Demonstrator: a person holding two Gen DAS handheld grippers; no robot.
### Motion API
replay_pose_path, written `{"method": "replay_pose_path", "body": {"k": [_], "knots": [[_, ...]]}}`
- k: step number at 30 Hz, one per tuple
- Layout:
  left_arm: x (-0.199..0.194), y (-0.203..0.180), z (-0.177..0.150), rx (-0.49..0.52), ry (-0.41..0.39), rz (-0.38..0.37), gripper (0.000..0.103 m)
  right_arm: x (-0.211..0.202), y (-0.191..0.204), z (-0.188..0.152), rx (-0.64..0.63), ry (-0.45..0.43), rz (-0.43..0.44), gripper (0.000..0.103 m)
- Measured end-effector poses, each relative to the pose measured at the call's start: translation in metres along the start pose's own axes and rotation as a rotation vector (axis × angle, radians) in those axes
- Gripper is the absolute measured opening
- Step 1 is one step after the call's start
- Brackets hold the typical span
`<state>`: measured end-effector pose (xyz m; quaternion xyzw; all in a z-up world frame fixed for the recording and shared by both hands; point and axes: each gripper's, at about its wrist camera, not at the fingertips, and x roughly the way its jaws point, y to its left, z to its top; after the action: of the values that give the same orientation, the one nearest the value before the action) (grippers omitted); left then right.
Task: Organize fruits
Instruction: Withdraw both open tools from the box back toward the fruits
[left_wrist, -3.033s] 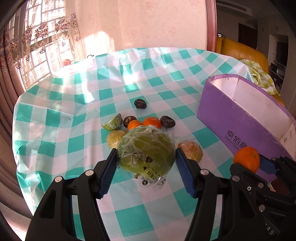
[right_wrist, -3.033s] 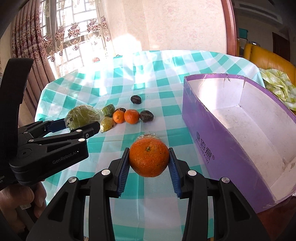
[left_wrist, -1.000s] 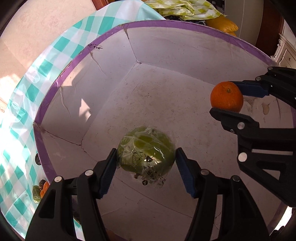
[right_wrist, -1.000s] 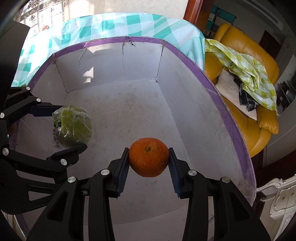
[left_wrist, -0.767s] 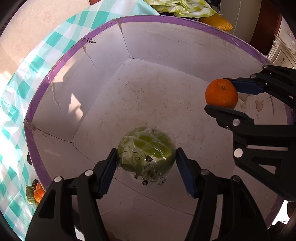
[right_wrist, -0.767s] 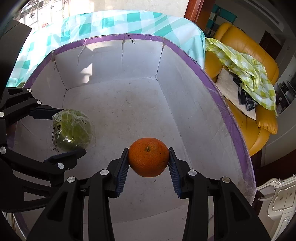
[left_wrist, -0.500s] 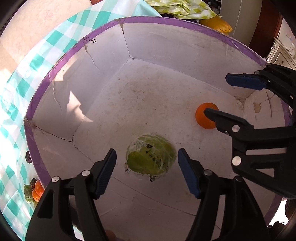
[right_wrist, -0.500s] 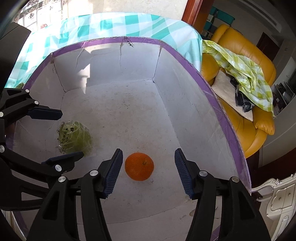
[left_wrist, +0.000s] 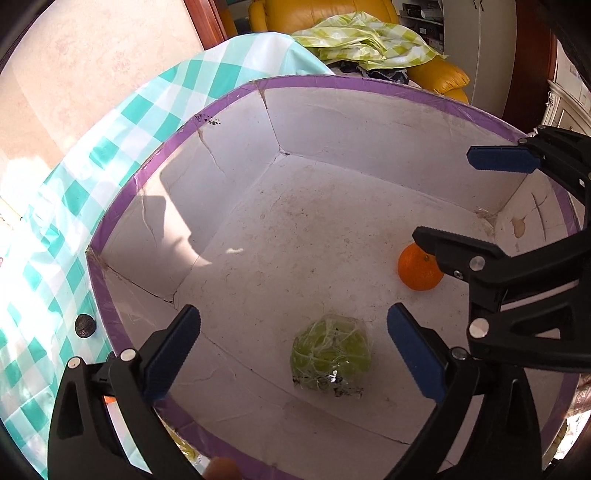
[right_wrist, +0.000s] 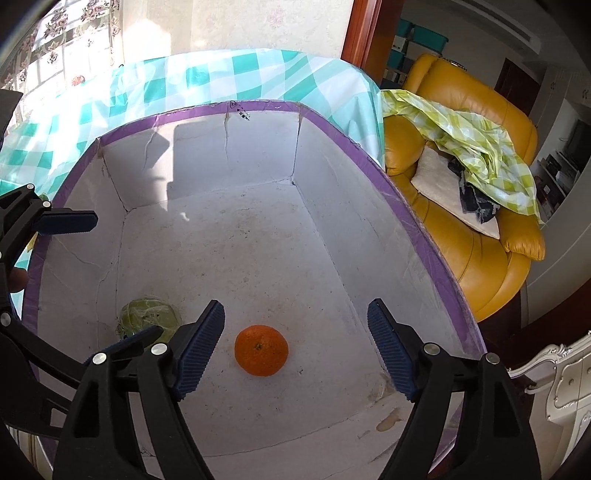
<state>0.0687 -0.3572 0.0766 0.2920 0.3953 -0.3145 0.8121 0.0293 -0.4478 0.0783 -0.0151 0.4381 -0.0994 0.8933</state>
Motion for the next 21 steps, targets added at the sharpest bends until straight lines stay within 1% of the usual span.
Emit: {"method": "replay_pose_path", "body": {"k": [1,4,6,7,10,12,14,16,17,20,21], "knots": [[-0.002,0.001,-0.002,-0.007,-0.023,0.006,0.101,-0.002,0.0,0.0,0.005,-0.012,-0.01,0.082],[-0.01,0.007,-0.005,-0.06,-0.086,-0.011,0.101,-0.005,-0.002,0.0,0.029,-0.036,-0.02,0.082],[-0.019,0.011,-0.007,-0.082,-0.144,-0.004,0.101,-0.007,-0.005,-0.001,0.047,-0.054,-0.026,0.084],[-0.023,0.012,-0.009,-0.087,-0.173,0.003,0.101,-0.01,-0.006,-0.001,0.06,-0.075,-0.023,0.086],[-0.041,0.018,-0.013,-0.108,-0.267,0.02,0.101,-0.017,-0.013,-0.003,0.107,-0.124,0.001,0.086],[-0.053,0.025,-0.017,-0.133,-0.317,0.025,0.101,-0.025,-0.016,-0.005,0.136,-0.165,0.016,0.086],[-0.063,0.033,-0.021,-0.159,-0.36,0.037,0.101,-0.037,-0.015,-0.005,0.144,-0.215,0.012,0.086],[-0.075,0.045,-0.028,-0.197,-0.412,0.083,0.101,-0.05,-0.013,-0.005,0.146,-0.272,0.003,0.086],[-0.08,0.051,-0.032,-0.216,-0.431,0.108,0.101,-0.058,-0.012,-0.004,0.149,-0.301,0.0,0.086],[-0.092,0.076,-0.044,-0.281,-0.438,0.098,0.101,-0.077,-0.006,-0.001,0.154,-0.362,-0.001,0.086],[-0.097,0.086,-0.05,-0.312,-0.451,0.106,0.101,-0.083,-0.004,0.0,0.155,-0.378,-0.007,0.086]]}}
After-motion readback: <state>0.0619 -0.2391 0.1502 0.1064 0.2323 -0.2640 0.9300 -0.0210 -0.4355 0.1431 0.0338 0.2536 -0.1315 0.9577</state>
